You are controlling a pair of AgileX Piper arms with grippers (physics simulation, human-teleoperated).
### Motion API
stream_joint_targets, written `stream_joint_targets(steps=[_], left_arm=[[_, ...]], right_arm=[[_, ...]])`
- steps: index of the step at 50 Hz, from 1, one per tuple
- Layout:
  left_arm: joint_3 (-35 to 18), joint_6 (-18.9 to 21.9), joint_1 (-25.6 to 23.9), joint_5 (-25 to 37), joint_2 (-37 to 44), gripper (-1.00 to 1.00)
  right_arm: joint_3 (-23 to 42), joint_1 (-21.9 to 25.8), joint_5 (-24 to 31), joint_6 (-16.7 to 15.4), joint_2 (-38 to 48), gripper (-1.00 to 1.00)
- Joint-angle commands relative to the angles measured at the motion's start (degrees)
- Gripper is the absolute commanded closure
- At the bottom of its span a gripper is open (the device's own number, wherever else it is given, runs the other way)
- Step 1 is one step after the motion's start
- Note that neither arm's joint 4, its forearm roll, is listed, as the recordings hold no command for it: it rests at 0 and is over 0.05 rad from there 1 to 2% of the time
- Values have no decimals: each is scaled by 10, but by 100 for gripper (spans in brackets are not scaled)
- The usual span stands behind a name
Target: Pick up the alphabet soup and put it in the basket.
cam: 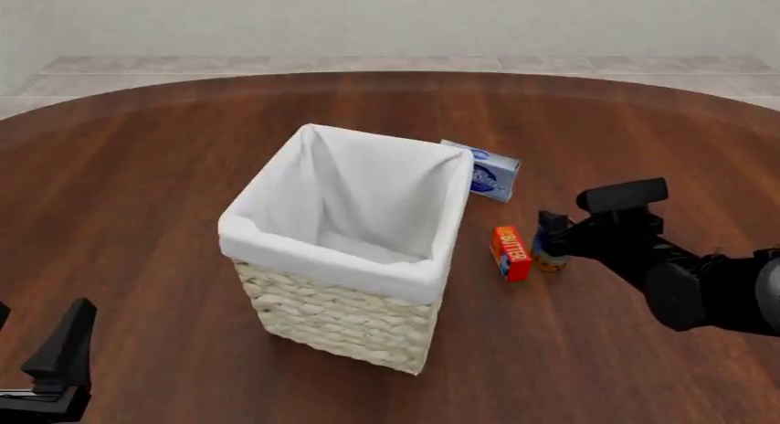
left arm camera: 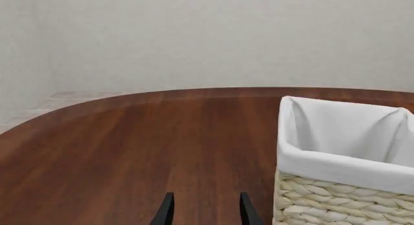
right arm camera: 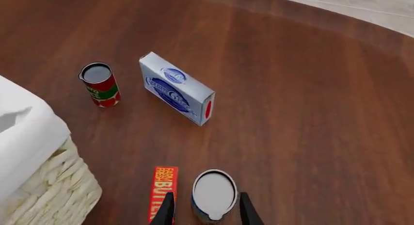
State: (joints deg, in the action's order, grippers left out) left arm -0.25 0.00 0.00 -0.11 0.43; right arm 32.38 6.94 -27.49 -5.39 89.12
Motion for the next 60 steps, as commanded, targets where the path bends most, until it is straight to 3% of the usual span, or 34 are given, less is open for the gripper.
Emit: stream_joint_targets(steps=[1,39,60], left_arm=[[0,0,0,0,0,-100],[0,0,0,0,0,-100],[0,0,0,0,0,-100]], right_arm=[[2,-14,-4,-9,9,-100],[49,-1,-5,4,99,-100],[56,-23,5,-13,108,-100]])
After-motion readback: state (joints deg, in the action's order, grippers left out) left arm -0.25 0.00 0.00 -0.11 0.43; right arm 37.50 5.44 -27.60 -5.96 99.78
